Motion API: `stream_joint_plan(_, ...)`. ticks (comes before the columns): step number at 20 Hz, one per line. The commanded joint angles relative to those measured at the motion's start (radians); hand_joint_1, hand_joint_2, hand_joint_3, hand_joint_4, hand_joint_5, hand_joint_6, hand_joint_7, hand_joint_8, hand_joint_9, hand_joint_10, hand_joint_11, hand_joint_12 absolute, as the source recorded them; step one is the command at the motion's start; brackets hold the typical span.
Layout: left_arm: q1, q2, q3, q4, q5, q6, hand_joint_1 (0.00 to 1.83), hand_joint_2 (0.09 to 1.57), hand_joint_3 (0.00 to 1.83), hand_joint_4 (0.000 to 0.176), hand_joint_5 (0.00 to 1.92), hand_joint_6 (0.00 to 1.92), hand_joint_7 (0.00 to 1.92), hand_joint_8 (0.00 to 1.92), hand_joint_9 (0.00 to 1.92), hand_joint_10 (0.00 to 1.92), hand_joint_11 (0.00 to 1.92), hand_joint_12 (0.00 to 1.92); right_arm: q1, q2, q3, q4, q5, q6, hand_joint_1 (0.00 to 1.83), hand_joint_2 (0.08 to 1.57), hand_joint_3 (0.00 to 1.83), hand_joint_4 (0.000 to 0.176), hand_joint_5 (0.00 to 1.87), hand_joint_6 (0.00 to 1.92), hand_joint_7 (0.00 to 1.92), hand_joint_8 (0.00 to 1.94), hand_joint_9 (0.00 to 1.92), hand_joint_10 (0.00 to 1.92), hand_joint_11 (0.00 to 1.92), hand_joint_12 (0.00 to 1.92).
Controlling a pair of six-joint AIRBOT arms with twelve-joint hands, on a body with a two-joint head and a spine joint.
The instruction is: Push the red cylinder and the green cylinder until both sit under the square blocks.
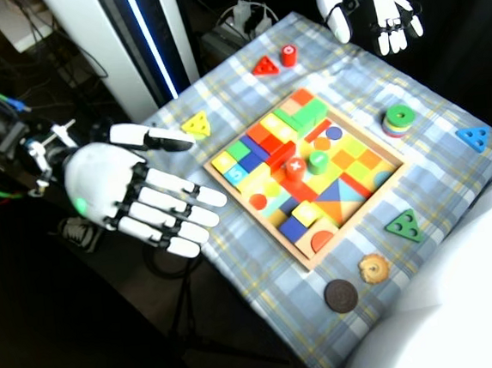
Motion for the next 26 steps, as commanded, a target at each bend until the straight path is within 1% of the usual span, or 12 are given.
stream_joint_plan(1, -0.012, -0.001, 0.000, 0.050, -0.108, -0.004, 0.52, 1.33, 0.01, 0.014, 0.68, 0.00, 0.51, 0.00, 0.35, 0.10, 0.00, 0.41, 0.014, 0.005, 0.008, -0.017, 0.100, 0.015, 0.00, 1.14, 0.01, 0.045, 0.38, 0.00, 0.36, 0.00, 0.22, 0.01, 0.11, 0.03)
stream_joint_plan(5, -0.013, -0.001, -0.001, 0.053, -0.108, -0.004, 0.56, 1.33, 0.00, 0.000, 0.69, 0.00, 0.51, 0.00, 0.37, 0.06, 0.00, 0.43, 0.071, 0.006, 0.041, -0.088, 0.015, 0.035, 0.00, 1.12, 0.00, 0.053, 0.33, 0.00, 0.25, 0.00, 0.15, 0.00, 0.07, 0.01)
stream_joint_plan(7, -0.013, -0.001, -0.001, 0.054, -0.108, -0.004, 0.56, 1.33, 0.00, 0.000, 0.70, 0.00, 0.52, 0.00, 0.39, 0.06, 0.00, 0.43, 0.133, -0.013, 0.088, -0.163, -0.066, 0.069, 0.00, 1.08, 0.00, 0.093, 0.29, 0.00, 0.13, 0.00, 0.04, 0.00, 0.01, 0.00)
stream_joint_plan(9, -0.013, -0.002, 0.000, 0.054, -0.106, -0.004, 0.61, 1.33, 0.00, 0.000, 0.73, 0.01, 0.53, 0.00, 0.41, 0.06, 0.00, 0.48, 0.189, -0.041, 0.135, -0.230, -0.138, 0.111, 0.00, 1.08, 0.00, 0.069, 0.28, 0.00, 0.06, 0.00, 0.00, 0.00, 0.00, 0.00)
stream_joint_plan(10, -0.013, -0.002, 0.000, 0.054, -0.106, -0.004, 0.59, 1.33, 0.00, 0.000, 0.72, 0.00, 0.53, 0.00, 0.40, 0.05, 0.00, 0.49, 0.223, -0.061, 0.165, -0.273, -0.191, 0.130, 0.00, 1.00, 0.00, 0.132, 0.24, 0.00, 0.01, 0.00, 0.00, 0.00, 0.00, 0.00)
stream_joint_plan(11, -0.013, -0.002, 0.000, 0.054, -0.105, -0.004, 0.59, 1.33, 0.00, 0.000, 0.73, 0.00, 0.53, 0.00, 0.41, 0.05, 0.00, 0.51, 0.250, -0.077, 0.184, -0.305, -0.227, 0.139, 0.00, 0.97, 0.00, 0.159, 0.24, 0.00, 0.00, 0.00, 0.00, 0.00, 0.00, 0.00)
stream_joint_plan(14, -0.013, -0.004, 0.002, 0.055, -0.104, -0.004, 0.60, 1.33, 0.00, 0.000, 0.73, 0.00, 0.52, 0.00, 0.41, 0.04, 0.00, 0.54, 0.299, -0.105, 0.217, -0.367, -0.297, 0.144, 0.00, 0.89, 0.00, 0.176, 0.28, 0.00, 0.00, 0.00, 0.00, 0.00, 0.00, 0.00)
stream_joint_plan(18, -0.014, -0.004, 0.002, 0.056, -0.102, -0.004, 0.63, 1.32, 0.00, 0.000, 0.76, 0.01, 0.54, 0.00, 0.41, 0.04, 0.00, 0.55, 0.322, -0.119, 0.231, -0.398, -0.327, 0.148, 0.00, 0.89, 0.00, 0.093, 0.31, 0.01, 0.00, 0.00, 0.00, 0.00, 0.00, 0.00)
stream_joint_plan(19, -0.014, -0.004, 0.002, 0.057, -0.101, -0.004, 0.64, 1.33, 0.00, 0.000, 0.76, 0.01, 0.54, 0.00, 0.41, 0.04, 0.00, 0.55, 0.338, -0.130, 0.240, -0.423, -0.349, 0.150, 0.00, 0.90, 0.00, 0.087, 0.32, 0.02, 0.00, 0.00, 0.00, 0.00, 0.00, 0.00)
stream_joint_plan(21, -0.014, -0.005, 0.003, 0.057, -0.100, -0.004, 0.59, 1.34, 0.00, 0.000, 0.75, 0.00, 0.52, 0.00, 0.40, 0.03, 0.00, 0.54, 0.356, -0.143, 0.249, -0.452, -0.372, 0.153, 0.00, 0.92, 0.01, 0.106, 0.33, 0.01, 0.00, 0.00, 0.00, 0.00, 0.00, 0.00)
stream_joint_plan(23, -0.014, -0.005, 0.003, 0.058, -0.099, -0.004, 0.59, 1.34, 0.00, 0.000, 0.76, 0.00, 0.53, 0.00, 0.40, 0.03, 0.00, 0.55, 0.367, -0.154, 0.255, -0.470, -0.385, 0.155, 0.00, 0.95, 0.02, 0.064, 0.35, 0.02, 0.00, 0.00, 0.00, 0.00, 0.00, 0.00)
stream_joint_plan(26, -0.014, -0.006, 0.004, 0.059, -0.098, -0.004, 0.62, 1.34, 0.00, 0.000, 0.76, 0.00, 0.53, 0.00, 0.40, 0.02, 0.00, 0.50, 0.381, -0.178, 0.274, -0.495, -0.416, 0.159, 0.00, 0.97, 0.01, 0.052, 0.37, 0.00, 0.00, 0.00, 0.00, 0.00, 0.00, 0.00)
